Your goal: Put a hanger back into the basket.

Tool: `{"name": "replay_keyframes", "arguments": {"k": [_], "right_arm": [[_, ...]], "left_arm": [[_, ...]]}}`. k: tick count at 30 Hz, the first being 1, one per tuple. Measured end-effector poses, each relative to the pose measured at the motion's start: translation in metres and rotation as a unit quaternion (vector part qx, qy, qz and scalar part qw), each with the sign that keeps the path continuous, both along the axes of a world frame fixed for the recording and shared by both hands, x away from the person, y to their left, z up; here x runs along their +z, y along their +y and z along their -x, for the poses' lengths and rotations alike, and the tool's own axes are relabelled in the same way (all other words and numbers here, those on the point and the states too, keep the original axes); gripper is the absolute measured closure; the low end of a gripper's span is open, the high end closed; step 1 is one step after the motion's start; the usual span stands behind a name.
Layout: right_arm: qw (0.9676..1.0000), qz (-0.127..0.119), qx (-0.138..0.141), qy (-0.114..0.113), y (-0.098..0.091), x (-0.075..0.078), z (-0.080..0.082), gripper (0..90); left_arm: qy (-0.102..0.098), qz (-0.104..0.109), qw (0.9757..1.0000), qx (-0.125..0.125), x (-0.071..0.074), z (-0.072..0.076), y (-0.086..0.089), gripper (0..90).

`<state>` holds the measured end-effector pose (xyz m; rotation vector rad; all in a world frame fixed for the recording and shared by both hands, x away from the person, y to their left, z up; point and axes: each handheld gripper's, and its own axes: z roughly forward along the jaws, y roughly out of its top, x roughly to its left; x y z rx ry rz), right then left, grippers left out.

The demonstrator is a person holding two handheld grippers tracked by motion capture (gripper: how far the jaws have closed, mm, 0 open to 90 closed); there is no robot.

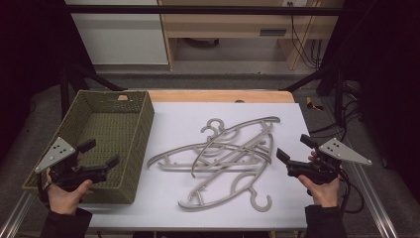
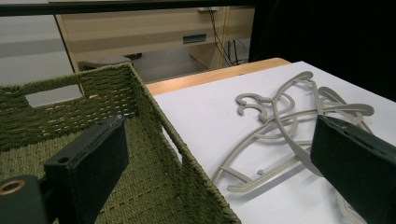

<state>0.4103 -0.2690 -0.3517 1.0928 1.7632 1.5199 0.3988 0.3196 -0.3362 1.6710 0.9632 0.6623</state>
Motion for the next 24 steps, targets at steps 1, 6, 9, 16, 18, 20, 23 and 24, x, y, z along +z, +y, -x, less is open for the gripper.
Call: {"name": "replay_keyframes", "arguments": {"k": [1, 6, 9, 16, 18, 20, 23, 24], "right_arm": [[1.0000, 0.001, 0.000, 0.002, 0.000, 0.000, 0.000, 4.4], [1.0000, 0.001, 0.001, 0.004, 0.000, -0.001, -0.001, 4.5], [1.0000, 0.006, 0.006, 0.004, 0.002, -0.001, -0.002, 4.5], [0.9997, 0.020, 0.013, 0.008, 0.009, -0.002, -0.004, 4.5], [0.9996, 0.020, 0.016, 0.012, 0.010, -0.001, -0.003, 4.5], [0.9996, 0.018, 0.020, 0.010, 0.012, -0.001, -0.002, 4.5], [0.9994, 0.023, 0.023, 0.008, 0.015, -0.001, -0.003, 4.4], [0.9993, 0.024, 0.026, 0.010, 0.015, -0.002, -0.003, 4.2]], "left_arm": [[0.001, -0.001, 1.0000, 0.000, 0.000, 0.000, -0.001, 3.9], [0.004, -0.008, 0.9999, -0.006, 0.001, -0.002, -0.008, 4.1], [0.005, -0.016, 0.9998, -0.013, 0.003, -0.004, -0.018, 4.3], [0.011, -0.033, 0.9986, -0.040, 0.012, -0.010, -0.043, 4.7], [0.011, -0.035, 0.9982, -0.047, 0.014, -0.012, -0.049, 5.0], [0.014, -0.040, 0.9977, -0.054, 0.015, -0.016, -0.055, 5.1], [0.017, -0.046, 0.9971, -0.059, 0.016, -0.022, -0.065, 5.1], [0.018, -0.052, 0.9966, -0.061, 0.017, -0.025, -0.070, 5.1]]}}
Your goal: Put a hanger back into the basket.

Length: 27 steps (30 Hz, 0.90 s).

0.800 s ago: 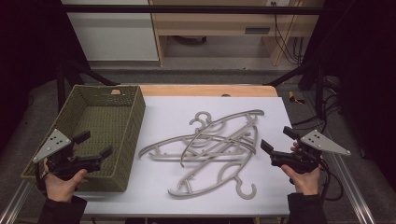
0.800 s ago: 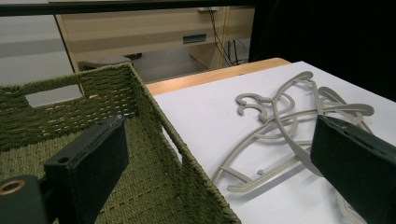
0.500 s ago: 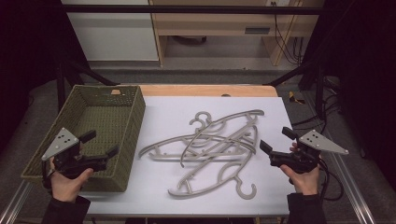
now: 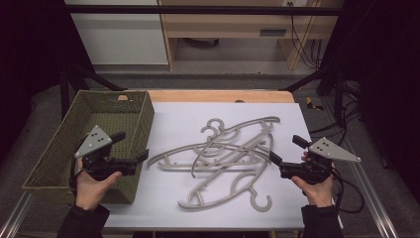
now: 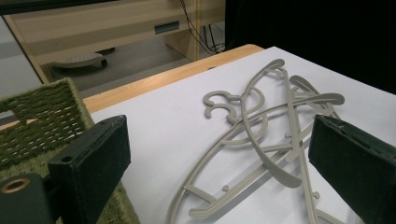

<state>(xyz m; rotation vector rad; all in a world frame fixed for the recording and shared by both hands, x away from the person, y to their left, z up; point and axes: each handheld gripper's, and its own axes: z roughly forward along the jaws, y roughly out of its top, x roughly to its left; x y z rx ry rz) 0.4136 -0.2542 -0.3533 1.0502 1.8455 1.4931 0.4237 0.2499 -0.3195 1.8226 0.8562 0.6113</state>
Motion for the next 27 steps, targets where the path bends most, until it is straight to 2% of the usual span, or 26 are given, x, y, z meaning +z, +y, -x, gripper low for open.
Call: {"name": "replay_keyframes", "arguments": {"k": [4, 10, 11, 12, 19, 22, 24, 27], "right_arm": [[0.9999, 0.007, -0.001, 0.008, 0.001, -0.002, -0.001, 4.2], [0.9999, 0.006, 0.001, 0.009, 0.002, -0.002, -0.001, 4.2], [0.9999, 0.006, 0.001, 0.009, 0.002, -0.002, -0.001, 4.2], [0.9999, 0.006, 0.002, 0.009, 0.002, -0.002, -0.001, 4.2], [1.0000, 0.003, -0.001, 0.009, 0.000, -0.002, -0.001, 4.3], [0.9999, 0.005, 0.000, 0.011, 0.000, -0.002, -0.001, 4.3], [0.9999, 0.004, 0.001, 0.012, 0.000, -0.002, -0.002, 4.3], [0.9999, 0.003, 0.001, 0.012, 0.000, -0.002, -0.002, 4.4]], "left_arm": [[0.003, -0.006, 0.9999, -0.016, 0.002, -0.008, -0.018, 5.0], [0.018, -0.016, 0.9992, -0.033, 0.002, -0.023, -0.050, 5.1], [0.018, -0.016, 0.9992, -0.033, 0.002, -0.023, -0.050, 5.4], [0.024, -0.018, 0.9989, -0.037, 0.001, -0.030, -0.060, 5.6], [0.046, -0.031, 0.9972, -0.051, -0.005, -0.049, -0.095, 6.3], [0.055, -0.043, 0.9959, -0.057, -0.009, -0.057, -0.107, 7.0], [0.064, -0.035, 0.9954, -0.062, -0.013, -0.063, -0.115, 8.0], [0.072, -0.040, 0.9944, -0.066, -0.018, -0.072, -0.126, 9.2]]}}
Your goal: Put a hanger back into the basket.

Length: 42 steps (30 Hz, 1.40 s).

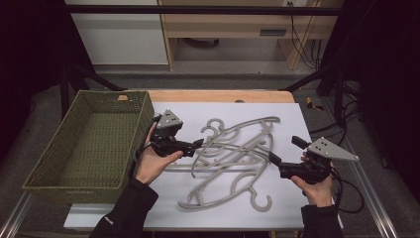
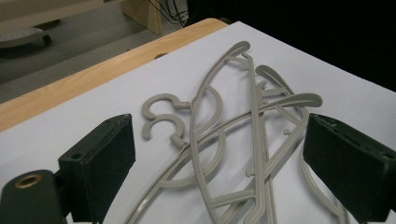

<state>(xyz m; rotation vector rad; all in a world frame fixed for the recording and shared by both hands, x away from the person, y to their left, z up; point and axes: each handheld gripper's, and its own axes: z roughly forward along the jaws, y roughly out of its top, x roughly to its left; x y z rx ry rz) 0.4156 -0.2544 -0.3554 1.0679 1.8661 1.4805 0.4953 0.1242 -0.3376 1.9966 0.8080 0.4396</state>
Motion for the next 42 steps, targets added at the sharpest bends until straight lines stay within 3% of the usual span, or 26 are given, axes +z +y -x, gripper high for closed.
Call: {"name": "replay_keyframes", "arguments": {"k": [3, 11, 18, 27, 30, 35, 42], "right_arm": [[1.0000, 0.001, 0.000, 0.002, 0.000, 0.000, 0.000, 4.5], [1.0000, 0.001, 0.002, 0.004, 0.000, -0.002, -0.002, 4.6], [1.0000, 0.000, 0.004, 0.006, 0.001, -0.002, -0.002, 4.6], [1.0000, 0.001, 0.003, 0.006, 0.000, -0.002, -0.002, 4.4], [1.0000, 0.000, 0.003, 0.007, 0.000, -0.002, -0.002, 4.5], [0.9999, 0.002, 0.006, 0.008, 0.001, -0.003, -0.002, 4.6], [1.0000, -0.001, 0.004, 0.005, -0.001, -0.002, -0.001, 4.9]], "left_arm": [[0.005, -0.014, 0.9999, -0.002, -0.006, -0.009, -0.011, 9.8], [0.026, -0.028, 0.9992, -0.008, -0.026, -0.029, -0.036, 15.1], [0.045, -0.073, 0.9962, -0.014, -0.043, -0.043, -0.048, 18.1], [0.075, -0.111, 0.9909, -0.010, -0.068, -0.060, -0.057, 24.1], [0.082, -0.137, 0.9871, -0.012, -0.078, -0.065, -0.060, 28.8], [0.104, -0.160, 0.9815, -0.015, -0.091, -0.075, -0.062, 38.2], [0.128, -0.161, 0.9782, -0.024, -0.101, -0.082, -0.063, 51.5]]}}
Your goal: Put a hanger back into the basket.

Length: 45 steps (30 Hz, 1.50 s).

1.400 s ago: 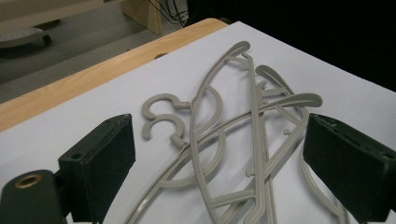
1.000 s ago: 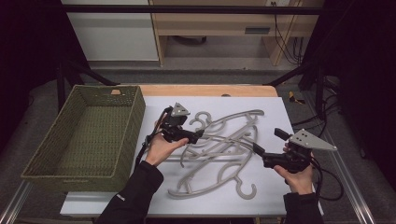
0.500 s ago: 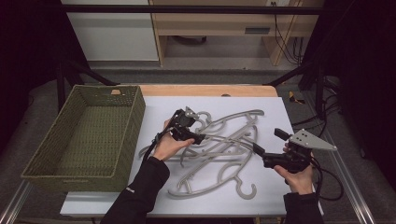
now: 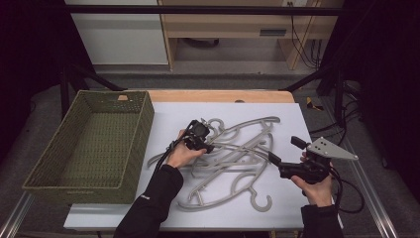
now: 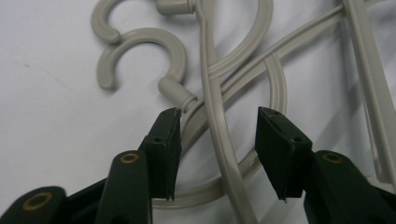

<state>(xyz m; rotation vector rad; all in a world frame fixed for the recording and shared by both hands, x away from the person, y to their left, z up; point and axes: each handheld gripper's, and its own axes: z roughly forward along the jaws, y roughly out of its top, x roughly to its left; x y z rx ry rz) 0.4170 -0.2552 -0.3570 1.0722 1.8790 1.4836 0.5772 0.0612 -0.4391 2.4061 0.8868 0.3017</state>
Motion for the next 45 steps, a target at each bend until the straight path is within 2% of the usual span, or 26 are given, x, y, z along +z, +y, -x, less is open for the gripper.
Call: {"name": "replay_keyframes", "arguments": {"k": [6, 14, 18, 19, 24, 25, 34, 35, 39, 41, 45], "right_arm": [[1.0000, 0.000, 0.002, 0.003, 0.001, 0.000, 0.000, 4.8], [1.0000, 0.001, 0.001, 0.001, 0.001, 0.000, 0.000, 4.7], [1.0000, 0.003, 0.002, 0.003, 0.001, -0.001, -0.001, 4.7], [1.0000, 0.003, 0.002, 0.003, 0.001, -0.001, -0.001, 4.7], [1.0000, 0.001, 0.001, 0.002, 0.001, 0.000, 0.000, 4.7], [1.0000, 0.000, 0.001, 0.003, 0.000, 0.000, 0.000, 4.7], [1.0000, 0.002, 0.000, 0.004, 0.001, -0.002, -0.001, 4.7], [1.0000, 0.003, 0.001, 0.003, 0.001, -0.001, -0.001, 4.7], [1.0000, 0.001, -0.001, 0.002, -0.001, -0.001, -0.001, 4.7], [1.0000, 0.002, -0.002, 0.002, -0.001, -0.001, 0.000, 4.7], [1.0000, 0.000, -0.004, 0.002, -0.003, -0.001, 0.000, 4.7]], "left_arm": [[0.012, 0.002, 0.9999, 0.004, -0.004, -0.002, -0.001, 66.6], [0.016, -0.012, 0.9997, 0.015, -0.009, -0.004, -0.005, 75.9], [0.011, -0.012, 0.9994, 0.032, -0.009, -0.003, -0.006, 78.1], [0.008, -0.012, 0.9989, 0.044, -0.009, -0.003, -0.006, 79.1], [0.003, -0.001, 0.9980, 0.063, -0.007, -0.002, -0.004, 81.4], [-0.005, 0.008, 0.9975, 0.070, -0.005, -0.002, -0.002, 81.6], [-0.029, 0.036, 0.9961, 0.075, 0.011, 0.005, 0.006, 82.0], [-0.039, 0.039, 0.9958, 0.073, 0.015, 0.008, 0.008, 82.0], [-0.051, 0.048, 0.9953, 0.068, 0.022, 0.013, 0.010, 82.1], [-0.055, 0.064, 0.9942, 0.067, 0.027, 0.016, 0.012, 82.1], [-0.066, 0.077, 0.9924, 0.068, 0.038, 0.021, 0.016, 82.1]]}}
